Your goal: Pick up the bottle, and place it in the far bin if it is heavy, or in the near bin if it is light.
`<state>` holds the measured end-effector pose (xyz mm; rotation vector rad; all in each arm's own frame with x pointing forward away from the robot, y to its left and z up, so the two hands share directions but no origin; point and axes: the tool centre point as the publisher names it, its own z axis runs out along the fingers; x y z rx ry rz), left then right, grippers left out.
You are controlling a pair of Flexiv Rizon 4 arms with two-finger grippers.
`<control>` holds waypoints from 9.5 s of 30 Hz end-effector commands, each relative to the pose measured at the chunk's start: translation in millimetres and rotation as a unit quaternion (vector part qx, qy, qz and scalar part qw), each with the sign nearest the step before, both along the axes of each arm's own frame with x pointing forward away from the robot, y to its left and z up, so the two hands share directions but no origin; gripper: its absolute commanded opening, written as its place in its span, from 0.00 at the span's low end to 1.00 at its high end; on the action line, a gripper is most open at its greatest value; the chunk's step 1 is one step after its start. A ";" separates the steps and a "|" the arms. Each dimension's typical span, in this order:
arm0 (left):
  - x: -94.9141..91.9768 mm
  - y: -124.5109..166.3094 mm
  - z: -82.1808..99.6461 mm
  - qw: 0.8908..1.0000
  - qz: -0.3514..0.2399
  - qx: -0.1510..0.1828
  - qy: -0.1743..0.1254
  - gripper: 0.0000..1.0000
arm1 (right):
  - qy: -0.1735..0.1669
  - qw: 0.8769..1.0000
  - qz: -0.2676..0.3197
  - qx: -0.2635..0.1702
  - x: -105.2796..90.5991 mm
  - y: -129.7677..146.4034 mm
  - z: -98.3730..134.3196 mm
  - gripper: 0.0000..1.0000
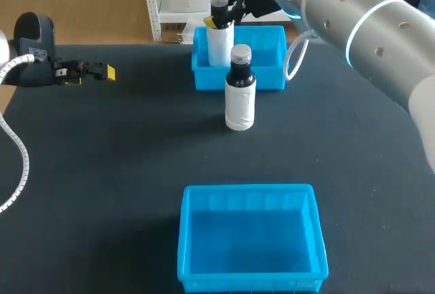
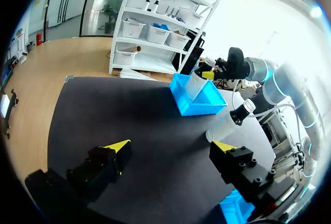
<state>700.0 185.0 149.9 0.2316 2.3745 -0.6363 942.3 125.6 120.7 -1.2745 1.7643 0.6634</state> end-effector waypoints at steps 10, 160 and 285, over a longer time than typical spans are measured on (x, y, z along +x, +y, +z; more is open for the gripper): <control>0.0 0.0 0.0 1.000 0.000 0.000 0.000 1.00 | 0.108 0.982 0.152 0.016 7.3 -36.1 5.8 1.00; 0.0 0.0 0.0 1.000 0.000 0.000 0.000 1.00 | 0.085 0.984 0.159 0.010 -196.3 -50.0 -2.3 0.00; 0.0 0.0 0.0 1.000 0.000 0.000 0.000 1.00 | -0.010 0.996 0.066 -0.053 -31.3 -182.2 111.9 0.00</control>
